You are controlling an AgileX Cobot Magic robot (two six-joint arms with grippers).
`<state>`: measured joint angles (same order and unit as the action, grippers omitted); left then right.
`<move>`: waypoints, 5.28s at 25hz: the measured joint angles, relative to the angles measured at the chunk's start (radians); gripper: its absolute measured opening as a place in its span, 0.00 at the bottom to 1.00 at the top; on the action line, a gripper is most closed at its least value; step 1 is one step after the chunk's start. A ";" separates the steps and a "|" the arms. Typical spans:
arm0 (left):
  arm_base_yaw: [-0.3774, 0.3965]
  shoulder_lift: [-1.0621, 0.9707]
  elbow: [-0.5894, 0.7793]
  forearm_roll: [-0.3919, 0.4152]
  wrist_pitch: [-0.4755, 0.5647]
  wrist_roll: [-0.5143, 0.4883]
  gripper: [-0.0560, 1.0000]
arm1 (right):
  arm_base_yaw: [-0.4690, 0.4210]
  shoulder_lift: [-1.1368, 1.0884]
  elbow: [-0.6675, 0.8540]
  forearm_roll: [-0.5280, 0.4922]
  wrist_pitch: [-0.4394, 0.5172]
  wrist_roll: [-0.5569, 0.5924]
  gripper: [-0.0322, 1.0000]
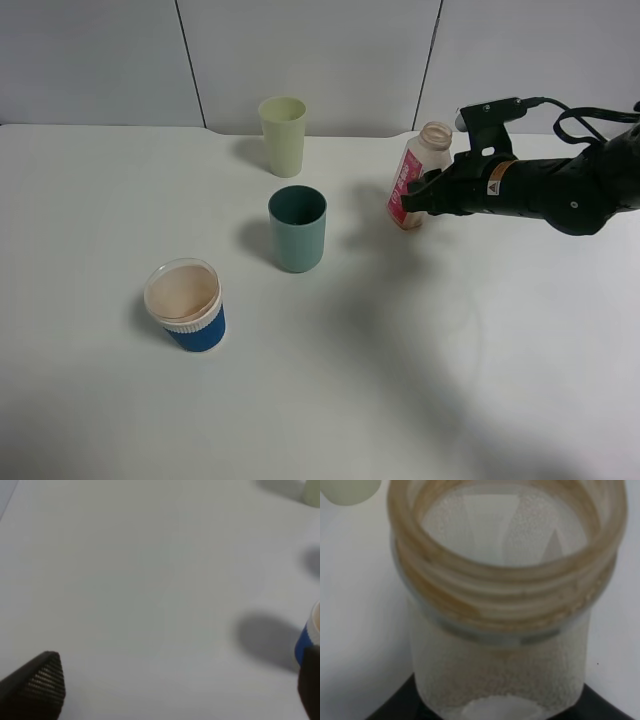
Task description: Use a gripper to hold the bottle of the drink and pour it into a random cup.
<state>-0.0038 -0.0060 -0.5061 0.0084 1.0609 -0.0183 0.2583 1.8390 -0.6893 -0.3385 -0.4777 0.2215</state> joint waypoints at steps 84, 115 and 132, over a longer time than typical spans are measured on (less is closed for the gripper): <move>0.000 0.000 0.000 0.000 0.000 0.000 0.93 | -0.143 -1.236 0.003 0.072 0.884 -0.106 0.82; 0.000 0.000 0.000 0.000 0.000 0.000 0.93 | -0.197 -1.794 0.003 0.112 1.488 -0.112 0.82; 0.000 0.000 0.000 0.000 0.000 0.000 0.93 | -0.197 -1.842 0.185 0.208 1.545 -0.149 0.82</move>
<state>-0.0038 -0.0060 -0.5061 0.0084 1.0609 -0.0183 0.0614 -0.0033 -0.5041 -0.1302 1.0670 0.0726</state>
